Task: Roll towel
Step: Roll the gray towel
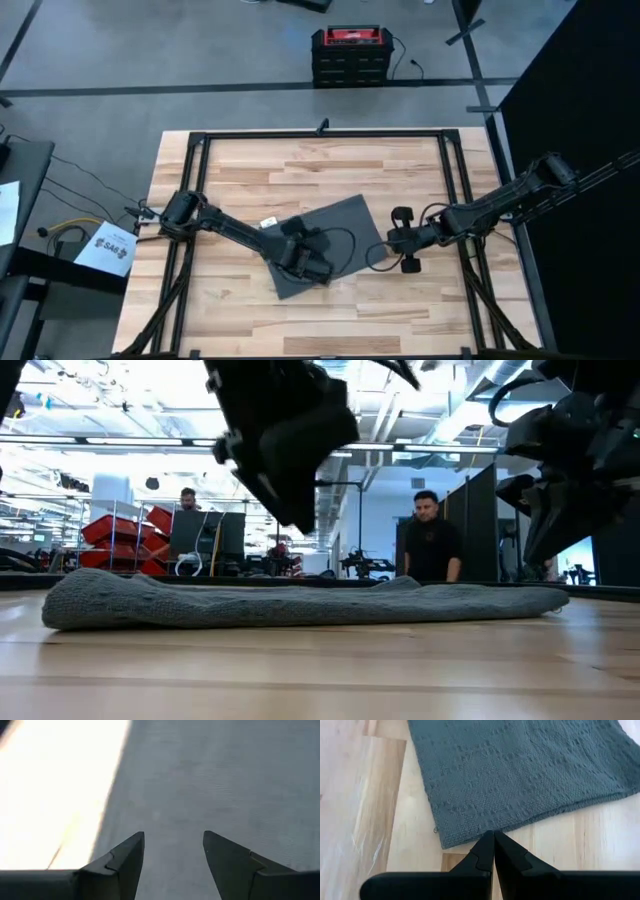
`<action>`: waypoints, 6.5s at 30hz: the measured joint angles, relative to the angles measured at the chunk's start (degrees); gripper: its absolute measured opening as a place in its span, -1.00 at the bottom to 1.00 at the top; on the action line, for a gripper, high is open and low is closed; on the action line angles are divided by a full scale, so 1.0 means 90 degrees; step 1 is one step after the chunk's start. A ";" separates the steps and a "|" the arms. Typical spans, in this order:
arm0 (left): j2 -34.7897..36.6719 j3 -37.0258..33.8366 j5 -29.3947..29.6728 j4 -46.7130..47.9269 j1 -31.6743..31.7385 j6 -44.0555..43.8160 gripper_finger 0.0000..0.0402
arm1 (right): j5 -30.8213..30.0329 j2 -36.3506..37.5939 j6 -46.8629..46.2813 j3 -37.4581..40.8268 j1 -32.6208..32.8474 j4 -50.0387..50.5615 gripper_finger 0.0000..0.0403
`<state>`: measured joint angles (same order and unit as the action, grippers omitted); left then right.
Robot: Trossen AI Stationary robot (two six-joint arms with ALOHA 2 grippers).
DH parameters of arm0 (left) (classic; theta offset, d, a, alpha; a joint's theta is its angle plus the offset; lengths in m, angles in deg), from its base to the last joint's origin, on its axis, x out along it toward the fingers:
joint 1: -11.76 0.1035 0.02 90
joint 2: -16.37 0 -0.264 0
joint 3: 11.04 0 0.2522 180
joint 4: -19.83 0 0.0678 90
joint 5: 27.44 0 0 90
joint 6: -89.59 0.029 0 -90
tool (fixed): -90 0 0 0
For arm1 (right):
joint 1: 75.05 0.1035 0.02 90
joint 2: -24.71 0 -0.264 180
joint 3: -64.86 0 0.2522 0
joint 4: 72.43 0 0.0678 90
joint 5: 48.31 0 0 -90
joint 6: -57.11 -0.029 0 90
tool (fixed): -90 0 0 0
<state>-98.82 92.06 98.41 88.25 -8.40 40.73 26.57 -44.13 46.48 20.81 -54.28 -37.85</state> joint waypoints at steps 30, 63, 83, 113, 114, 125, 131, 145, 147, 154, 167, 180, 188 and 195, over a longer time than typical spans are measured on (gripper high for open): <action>0.0131 -0.2364 -0.1062 -0.1911 0.0851 0.3599 -1.00 | -0.0112 0.0000 0.0004 0.0000 0.0241 -0.0149 -1.00; 0.1788 -0.4510 -0.1094 -0.1938 0.0094 0.0295 -1.00 | -0.1263 -0.2720 -0.0834 0.0714 0.0793 -0.4972 -1.00; 0.2380 -0.3288 -0.1047 -0.5113 0.1371 0.5078 -1.00 | -0.3006 0.0210 -0.0699 0.0175 0.0579 -0.1577 -1.00; -0.0404 -0.2616 -0.2981 -0.6827 0.2065 0.5142 -1.00 | -0.1139 -0.1065 0.0082 0.1272 -0.2813 -0.3148 -1.00; -0.0402 -0.2616 -0.2978 -0.6801 0.2081 0.5124 -1.00 | -0.1154 -0.0914 0.0078 0.1277 -0.2746 -0.3089 -1.00; 0.0115 -0.2091 -0.3415 -0.6708 0.2041 0.6237 -1.00 | -0.0606 0.0860 -0.0697 0.1322 -0.0978 -0.2131 -1.00; -0.0165 -0.1519 -0.4123 -0.5805 0.2303 0.7160 -1.00 | -0.0749 0.0076 -0.1918 0.1372 0.0096 -0.2393 -1.00; -0.0932 -0.1294 -0.4548 -0.5576 0.2560 0.7237 -1.00 | -0.0963 -0.2036 -0.1873 0.0937 -0.0321 -0.3588 -0.54; -0.0933 -0.1294 -0.4550 -0.5567 0.2560 0.7136 -1.00 | -0.0934 -0.1933 -0.1612 0.0823 -0.0360 -0.3403 -0.45; -0.0948 -0.1308 -0.4525 -0.5607 0.2560 0.7110 -1.00 | -0.0969 -0.1058 -0.0761 0.0549 -0.0669 -0.3169 -0.21; -0.0987 -0.1331 -0.4508 -0.6099 0.2594 0.6914 -1.00 | -0.0960 0.0385 -0.1725 0.0618 -0.0472 -0.0613 -0.15; -0.0987 -0.1333 -0.4503 -0.6165 0.2596 0.6828 -1.00 | -0.0516 -0.1181 -0.0645 0.1132 -0.1181 -0.2680 -0.15; -0.0987 -0.1333 -0.4497 -0.6160 0.2596 0.6782 -1.00 | -0.0301 -0.1314 -0.0094 0.0896 -0.1326 -0.3067 -0.15; -0.0987 -0.1333 -0.4497 -0.6162 0.2596 0.6802 -1.00 | -0.0289 -0.1229 0.0214 0.0473 -0.1324 -0.3074 -0.15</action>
<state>-107.70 80.06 57.94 32.80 14.96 101.95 23.98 -55.19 48.40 25.07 -66.19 -65.52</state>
